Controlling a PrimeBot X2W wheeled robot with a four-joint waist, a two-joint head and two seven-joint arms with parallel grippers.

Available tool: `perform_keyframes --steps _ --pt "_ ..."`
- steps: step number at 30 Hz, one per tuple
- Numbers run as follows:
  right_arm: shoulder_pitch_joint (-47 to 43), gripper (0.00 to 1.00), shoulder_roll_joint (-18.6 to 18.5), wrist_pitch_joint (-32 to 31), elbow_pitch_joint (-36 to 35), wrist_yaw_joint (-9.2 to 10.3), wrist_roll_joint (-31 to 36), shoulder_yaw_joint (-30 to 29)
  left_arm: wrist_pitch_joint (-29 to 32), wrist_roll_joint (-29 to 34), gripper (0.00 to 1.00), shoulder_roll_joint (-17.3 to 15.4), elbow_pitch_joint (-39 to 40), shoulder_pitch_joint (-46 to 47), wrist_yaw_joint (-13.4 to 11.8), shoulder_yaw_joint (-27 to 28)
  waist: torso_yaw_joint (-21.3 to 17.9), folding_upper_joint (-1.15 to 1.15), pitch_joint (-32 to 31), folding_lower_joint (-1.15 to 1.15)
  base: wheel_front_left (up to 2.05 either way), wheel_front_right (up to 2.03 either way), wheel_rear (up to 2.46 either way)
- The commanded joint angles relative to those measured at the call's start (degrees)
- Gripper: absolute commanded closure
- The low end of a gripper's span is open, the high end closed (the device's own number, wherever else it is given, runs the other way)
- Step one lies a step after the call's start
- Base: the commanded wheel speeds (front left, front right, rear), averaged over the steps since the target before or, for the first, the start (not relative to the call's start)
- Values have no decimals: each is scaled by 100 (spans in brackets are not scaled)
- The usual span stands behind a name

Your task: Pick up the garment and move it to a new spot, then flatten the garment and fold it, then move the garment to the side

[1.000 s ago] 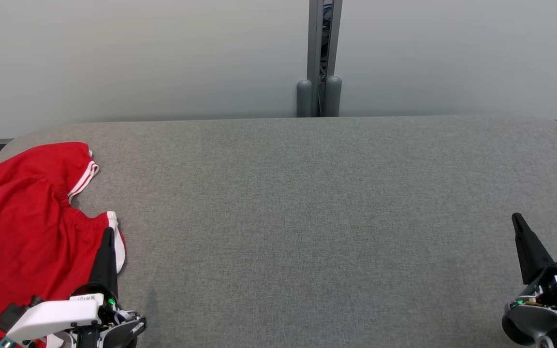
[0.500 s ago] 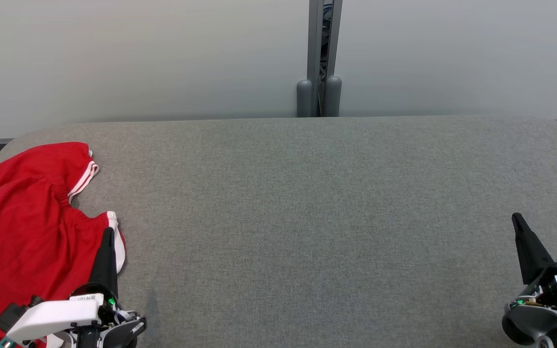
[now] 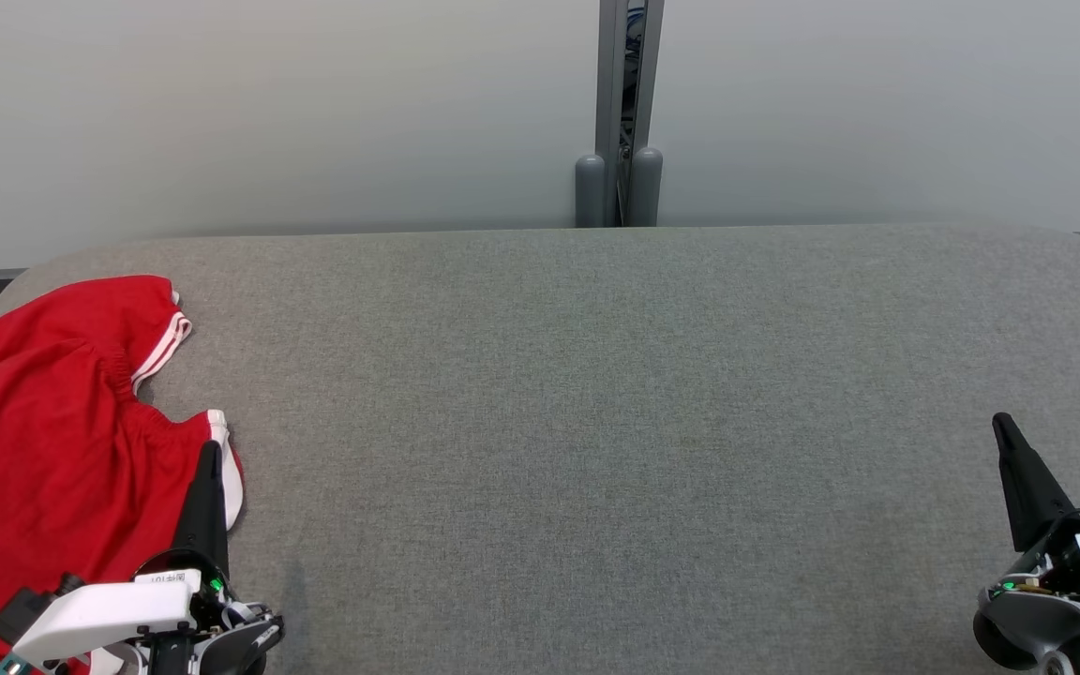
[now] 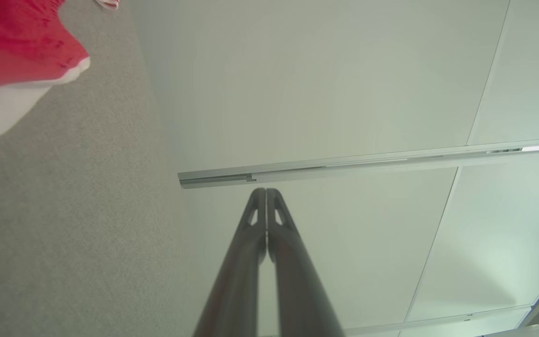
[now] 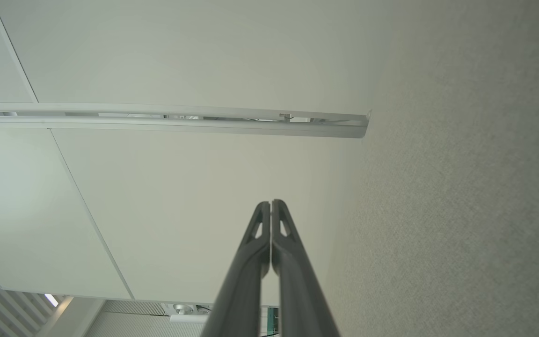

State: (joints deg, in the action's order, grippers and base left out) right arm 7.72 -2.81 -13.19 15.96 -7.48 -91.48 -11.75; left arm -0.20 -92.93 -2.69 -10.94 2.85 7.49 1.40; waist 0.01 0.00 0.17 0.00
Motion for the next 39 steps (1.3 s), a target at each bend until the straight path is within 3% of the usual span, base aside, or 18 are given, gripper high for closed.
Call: perform_keyframes --steps 1,9,10,25,39 --pt "60 100 -20 -30 8 -2 2 -5 -3 -19 100 -19 5 111 32 12 0 0 0 0 0 0 0" --pt "60 100 -20 -30 8 -2 2 -5 -3 -19 100 -19 5 111 32 12 0 0 0 0 0 0 0" --pt "-2 0 2 2 6 0 0 0 0 0 0 1 -8 -2 -1 -1 0 0 0 0 0 0 0" --pt "-311 0 83 433 -17 3 216 257 -223 344 0 42 -137 -179 -15 -230 0 0 0 0 0 0 0" --pt "-373 0 60 896 -437 2 1468 369 -466 1683 0 26 190 -128 -194 -349 -2 0 6 0 0 0 0"
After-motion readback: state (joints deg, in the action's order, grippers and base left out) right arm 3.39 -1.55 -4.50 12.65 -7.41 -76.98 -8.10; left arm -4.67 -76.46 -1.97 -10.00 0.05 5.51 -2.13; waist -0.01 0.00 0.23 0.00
